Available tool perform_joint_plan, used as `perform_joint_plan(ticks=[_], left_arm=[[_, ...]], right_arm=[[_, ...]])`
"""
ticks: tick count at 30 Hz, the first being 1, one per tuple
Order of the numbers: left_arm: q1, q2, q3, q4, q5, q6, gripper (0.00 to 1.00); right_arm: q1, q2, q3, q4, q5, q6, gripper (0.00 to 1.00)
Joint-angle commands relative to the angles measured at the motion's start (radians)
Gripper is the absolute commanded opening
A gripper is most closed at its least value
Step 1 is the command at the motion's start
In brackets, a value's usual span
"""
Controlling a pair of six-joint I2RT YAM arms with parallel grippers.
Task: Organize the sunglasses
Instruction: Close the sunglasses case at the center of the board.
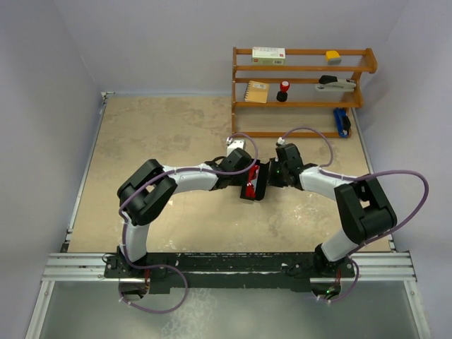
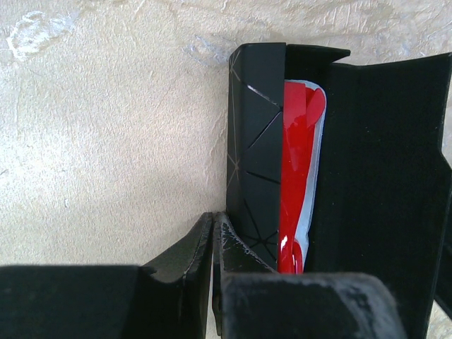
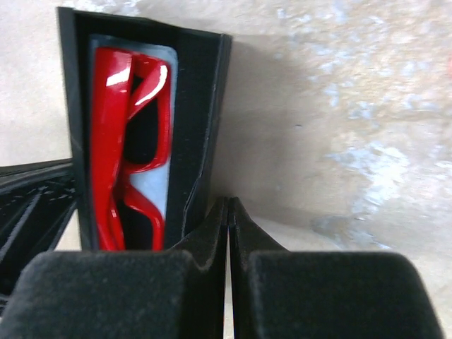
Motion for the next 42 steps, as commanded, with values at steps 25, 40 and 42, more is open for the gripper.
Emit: perform_joint_plan(ticks=[25,40,42], left_arm=[[-0.014,-0.122,0.07,-0.117,-0.079,0.066,0.0],[-0.031,-0.131,0.074,-0.079,-0.008,0.021,0.0],[-0.032,-0.131,0.061,-0.069,-0.007,0.015,0.0]], right_arm=[[0.108,-0.027,0.065,0.036,-0.045,0.022,0.0],[0.108,-0.023,0.072,0.027,-0.043,0.029,0.0],[0.108,-0.026,0.069,0.028,-0.043,0.031,0.0]])
